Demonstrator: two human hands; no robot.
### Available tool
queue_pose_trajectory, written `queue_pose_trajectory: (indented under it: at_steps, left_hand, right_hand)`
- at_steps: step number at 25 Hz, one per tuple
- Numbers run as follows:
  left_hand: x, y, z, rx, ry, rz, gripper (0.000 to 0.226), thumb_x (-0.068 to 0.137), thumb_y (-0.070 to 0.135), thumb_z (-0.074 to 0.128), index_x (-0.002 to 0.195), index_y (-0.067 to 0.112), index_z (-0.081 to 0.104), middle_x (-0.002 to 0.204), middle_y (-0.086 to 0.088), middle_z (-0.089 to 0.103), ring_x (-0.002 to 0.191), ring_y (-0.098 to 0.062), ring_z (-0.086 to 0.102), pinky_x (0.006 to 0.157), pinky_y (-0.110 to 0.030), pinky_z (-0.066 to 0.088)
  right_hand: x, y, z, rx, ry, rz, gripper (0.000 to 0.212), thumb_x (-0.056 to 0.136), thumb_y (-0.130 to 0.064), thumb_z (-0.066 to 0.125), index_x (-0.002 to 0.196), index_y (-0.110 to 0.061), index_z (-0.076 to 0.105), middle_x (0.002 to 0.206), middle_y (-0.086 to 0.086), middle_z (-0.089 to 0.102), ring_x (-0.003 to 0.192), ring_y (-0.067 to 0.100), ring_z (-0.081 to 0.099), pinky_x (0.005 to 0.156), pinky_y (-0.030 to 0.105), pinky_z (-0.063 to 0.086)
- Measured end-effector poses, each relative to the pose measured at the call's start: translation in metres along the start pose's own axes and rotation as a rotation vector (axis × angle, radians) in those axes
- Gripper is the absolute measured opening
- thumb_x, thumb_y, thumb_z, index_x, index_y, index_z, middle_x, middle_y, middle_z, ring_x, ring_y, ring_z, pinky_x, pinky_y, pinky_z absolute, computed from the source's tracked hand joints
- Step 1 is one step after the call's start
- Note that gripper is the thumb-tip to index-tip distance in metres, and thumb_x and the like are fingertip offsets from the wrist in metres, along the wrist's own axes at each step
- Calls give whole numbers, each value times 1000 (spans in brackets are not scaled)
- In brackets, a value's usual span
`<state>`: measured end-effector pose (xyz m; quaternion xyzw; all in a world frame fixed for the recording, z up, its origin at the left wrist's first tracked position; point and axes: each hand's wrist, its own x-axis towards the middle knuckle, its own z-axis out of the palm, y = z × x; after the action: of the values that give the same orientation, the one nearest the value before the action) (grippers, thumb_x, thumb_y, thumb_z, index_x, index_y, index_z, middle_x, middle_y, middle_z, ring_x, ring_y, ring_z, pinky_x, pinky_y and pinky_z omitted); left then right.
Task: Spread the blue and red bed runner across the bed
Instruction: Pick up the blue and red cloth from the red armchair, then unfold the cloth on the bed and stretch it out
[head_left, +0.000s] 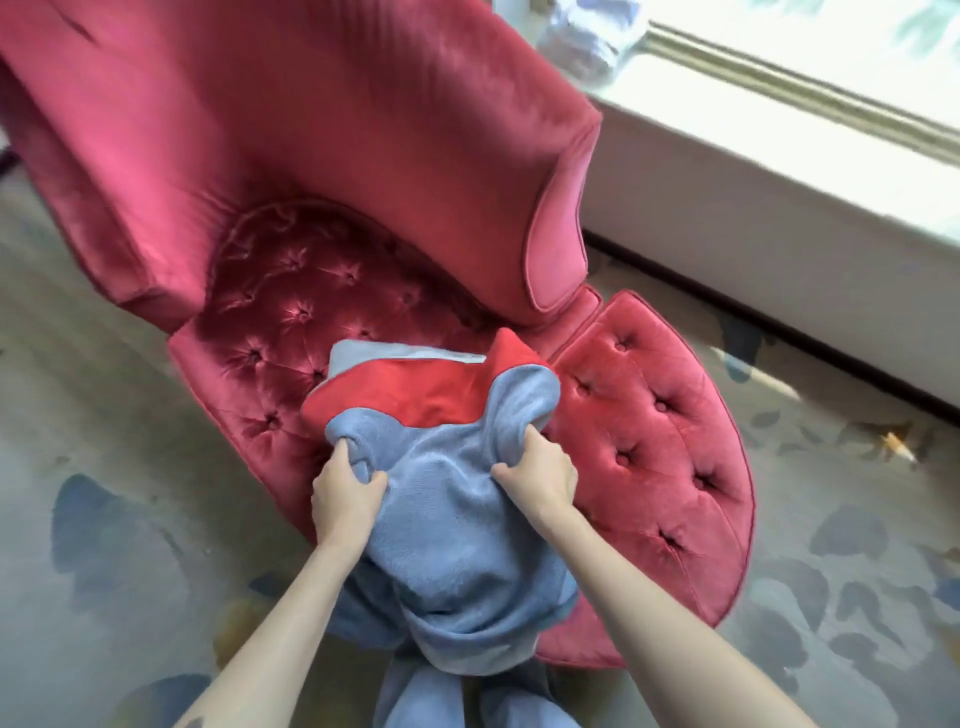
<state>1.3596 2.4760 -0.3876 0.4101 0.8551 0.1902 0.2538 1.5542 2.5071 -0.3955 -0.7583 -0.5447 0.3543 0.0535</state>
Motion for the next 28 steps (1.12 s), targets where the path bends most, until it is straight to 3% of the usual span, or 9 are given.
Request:
queue_pose_trajectory:
  at_steps: [4, 9, 13, 20, 23, 28]
  left_hand:
    - [-14, -26, -81, -20, 165, -27, 31, 72, 8, 64, 101, 4, 53, 102, -25, 65, 98, -42, 58, 79, -43, 46]
    - [-40, -80, -203, -167, 421, -93, 30, 73, 1, 61, 102, 1, 53, 101, -24, 64, 94, -38, 58, 80, -37, 45]
    - [-84, -151, -306, -193, 639, -176, 40, 76, 6, 60, 115, 5, 51, 110, -20, 63, 98, -37, 58, 82, -36, 46]
    - [-221, -320, -476, -144, 956, -289, 40, 75, 6, 61, 114, 4, 51, 111, -22, 64, 103, -40, 58, 82, -37, 46]
    - [-304, -401, -535, -121, 1081, -372, 45, 76, 7, 60, 119, 7, 49, 114, -21, 64, 105, -41, 57, 80, -37, 46]
    - [-443, -517, -605, -80, 1298, -469, 43, 76, 2, 60, 119, 3, 50, 115, -22, 63, 105, -40, 57, 78, -31, 42]
  right_hand:
    - [-40, -70, -2, 20, -34, -190, 28, 67, -27, 63, 77, -17, 39, 90, 13, 69, 88, 35, 63, 69, 34, 42]
    - [-114, -180, 16, 20, -75, -457, 29, 65, -28, 64, 75, -16, 40, 83, 8, 67, 81, 32, 63, 63, 30, 40]
    - [-204, -264, 52, -7, -138, -676, 31, 66, -29, 65, 78, -14, 41, 85, 10, 68, 84, 34, 63, 63, 31, 40]
    - [-431, -365, 157, -52, -272, -1004, 36, 69, -33, 68, 84, -14, 41, 94, 12, 67, 91, 35, 61, 65, 31, 38]
    - [-545, -389, 211, -72, -348, -1130, 41, 70, -35, 68, 97, -10, 49, 100, 13, 67, 97, 35, 61, 68, 31, 37]
    - [-727, -405, 297, -70, -512, -1332, 37, 72, -33, 67, 92, -12, 45, 99, 14, 66, 97, 35, 59, 68, 30, 37]
